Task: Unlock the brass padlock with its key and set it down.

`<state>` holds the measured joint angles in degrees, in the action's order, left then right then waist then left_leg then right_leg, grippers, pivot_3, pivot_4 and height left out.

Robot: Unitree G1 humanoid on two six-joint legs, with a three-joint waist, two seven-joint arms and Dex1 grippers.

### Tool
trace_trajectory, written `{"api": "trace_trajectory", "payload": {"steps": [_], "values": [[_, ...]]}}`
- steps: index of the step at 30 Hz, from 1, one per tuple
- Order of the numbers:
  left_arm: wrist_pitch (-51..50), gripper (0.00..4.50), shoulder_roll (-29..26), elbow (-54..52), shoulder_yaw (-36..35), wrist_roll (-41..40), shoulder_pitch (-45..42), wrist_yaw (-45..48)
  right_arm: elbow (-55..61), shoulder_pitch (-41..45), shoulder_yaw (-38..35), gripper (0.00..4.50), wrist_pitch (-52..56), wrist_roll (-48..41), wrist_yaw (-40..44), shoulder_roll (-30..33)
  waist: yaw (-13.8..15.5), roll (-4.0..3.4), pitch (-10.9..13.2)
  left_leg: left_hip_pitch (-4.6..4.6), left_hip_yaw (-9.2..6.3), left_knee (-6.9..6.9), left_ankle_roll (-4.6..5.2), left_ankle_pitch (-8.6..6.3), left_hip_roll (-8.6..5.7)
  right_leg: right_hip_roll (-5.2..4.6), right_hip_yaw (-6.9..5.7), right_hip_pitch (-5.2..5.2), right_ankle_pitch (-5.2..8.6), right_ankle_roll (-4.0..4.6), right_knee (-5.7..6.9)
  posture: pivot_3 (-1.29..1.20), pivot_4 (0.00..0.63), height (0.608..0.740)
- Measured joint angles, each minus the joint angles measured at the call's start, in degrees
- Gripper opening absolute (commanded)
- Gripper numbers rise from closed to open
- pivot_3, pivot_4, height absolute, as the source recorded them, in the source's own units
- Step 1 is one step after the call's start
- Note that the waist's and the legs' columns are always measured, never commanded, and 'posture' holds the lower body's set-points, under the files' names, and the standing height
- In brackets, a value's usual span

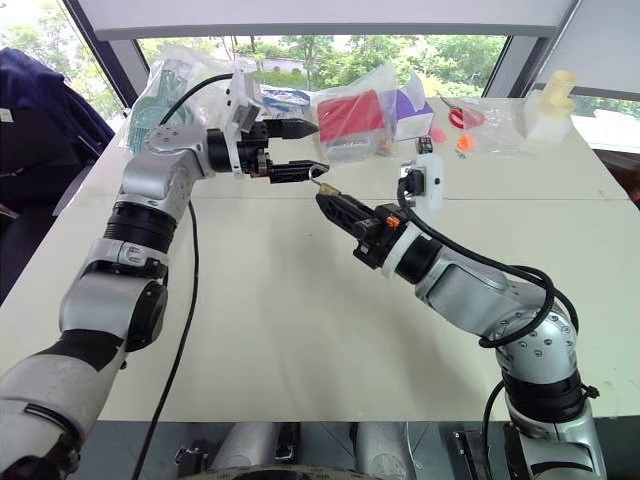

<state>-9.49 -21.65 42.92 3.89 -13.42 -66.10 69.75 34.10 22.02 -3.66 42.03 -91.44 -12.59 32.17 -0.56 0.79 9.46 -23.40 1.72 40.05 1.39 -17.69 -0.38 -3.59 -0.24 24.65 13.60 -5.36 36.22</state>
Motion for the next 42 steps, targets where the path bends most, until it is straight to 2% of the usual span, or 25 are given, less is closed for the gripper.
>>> {"api": "trace_trajectory", "payload": {"steps": [4,7,10,14,19,23,25,26,32,33,36,39,42], "values": [[-3.2,4.41,-4.3,-1.0,0.0,1.0,3.0,2.0,-4.7,-4.4,-2.8,0.03,0.6,-3.8,-2.0,2.7,-0.1,0.0,0.0,0.0,0.01,-0.03,0.0,0.0,0.0,-0.02,0.0,0.0,0.0,0.0,-0.02,0.0,0.15,0.74],[-12.2,4.41,-7.2,-12.6,0.0,-2.8,10.3,6.7,-13.4,-5.7,-3.0,0.03,2.5,-6.9,-5.1,3.0,-0.2,0.0,0.0,-0.01,0.01,-0.04,0.0,0.0,0.01,-0.08,0.03,0.0,0.0,0.01,-0.02,0.0,0.15,0.74],[-22.0,4.41,-8.8,-26.1,-0.2,-7.8,16.6,7.3,-23.1,-5.2,-3.1,0.03,4.3,-8.4,-5.4,2.0,-0.1,-0.01,0.0,0.0,-0.02,-0.03,-0.04,0.02,0.02,-0.11,0.05,0.0,0.0,0.03,0.0,0.0,0.15,0.74],[-30.4,4.41,-9.3,-40.5,-1.3,-12.3,23.8,2.2,-32.8,-1.2,-1.8,0.03,8.9,-5.1,2.8,0.8,-0.3,-0.1,0.0,0.07,-0.02,-0.03,-0.05,0.03,0.03,-0.12,0.06,-0.05,-0.04,0.09,-0.01,0.0,0.15,0.74],[-34.0,4.41,-9.7,-47.5,-0.7,-13.7,30.7,-2.3,-43.0,3.5,-1.2,0.03,15.0,-1.2,9.4,-0.5,-0.2,-0.1,0.0,0.07,-0.03,-0.04,-0.07,0.04,0.05,-0.12,0.05,-0.01,-0.05,0.11,0.03,0.0,0.15,0.74],[-33.5,4.41,-9.9,-50.2,-0.2,-14.1,33.0,-4.0,-48.3,5.7,0.3,0.03,18.8,6.6,14.4,-0.7,0.0,-0.12,0.0,0.04,-0.02,-0.03,-0.08,0.04,0.03,-0.16,0.05,-0.02,-0.05,0.13,-0.04,0.0,0.15,0.74],[-33.0,4.5,-9.6,-50.1,0.1,-13.9,34.0,-5.1,-49.7,6.6,0.5,1.03,20.1,9.9,16.9,-0.7,-0.2,-0.12,0.0,0.04,-0.02,-0.04,-0.08,0.03,0.03,-0.17,0.05,-0.02,-0.06,0.14,-0.06,0.0,0.15,0.74],[-32.4,4.5,-9.0,-50.1,0.3,-13.7,34.0,-5.9,-50.9,7.4,0.5,1.26,20.6,12.0,18.0,-0.6,-0.1,-0.12,0.0,0.03,-0.02,-0.03,-0.09,0.04,0.03,-0.18,0.05,-0.02,-0.08,0.17,-0.09,0.0,0.15,0.74],[-31.0,4.5,-7.5,-49.9,1.6,-13.4,34.1,-8.0,-51.1,10.1,0.9,4.31,24.2,19.5,26.6,0.0,-0.1,-0.25,-0.1,0.11,-0.03,-0.04,-0.12,0.04,0.03,-0.2,0.05,-0.08,-0.07,0.32,-0.09,0.0,0.15,0.74],[-30.9,4.5,-7.5,-49.9,1.6,-13.4,34.3,-8.1,-50.0,9.9,0.9,4.44,24.7,20.2,27.5,0.3,0.0,-0.31,-0.2,0.11,-0.03,-0.04,-0.12,0.04,0.03,-0.22,0.05,-0.1,-0.02,0.41,-0.09,0.0,0.15,0.74],[-30.3,4.5,-7.7,-49.8,1.7,-13.4,34.7,-8.5,-43.8,6.7,0.9,4.44,25.0,23.6,29.5,3.8,1.0,-0.4,-0.2,0.07,-0.03,-0.04,-0.12,0.04,-0.03,-0.32,0.05,-0.09,0.0,0.45,-0.14,0.0,0.15,0.74],[-29.7,4.5,-8.6,-49.5,1.5,-13.4,35.1,-8.9,-33.1,0.4,1.0,4.44,23.5,29.3,31.2,11.8,2.0,-0.41,-0.2,-0.02,-0.06,-0.06,-0.12,0.03,-0.22,-0.53,0.01,-0.06,0.01,0.47,-0.23,0.0,0.15,0.74],[-29.3,4.5,-9.0,-49.3,1.4,-13.4,35.6,-9.1,-23.7,-8.1,-1.8,4.44,21.8,34.3,31.7,18.8,2.7,-0.41,-0.2,-0.06,-0.03,-0.06,-0.05,-0.01,-0.31,-0.62,0.01,-0.09,0.02,0.47,-0.4,0.0,0.15,0.74]]}}
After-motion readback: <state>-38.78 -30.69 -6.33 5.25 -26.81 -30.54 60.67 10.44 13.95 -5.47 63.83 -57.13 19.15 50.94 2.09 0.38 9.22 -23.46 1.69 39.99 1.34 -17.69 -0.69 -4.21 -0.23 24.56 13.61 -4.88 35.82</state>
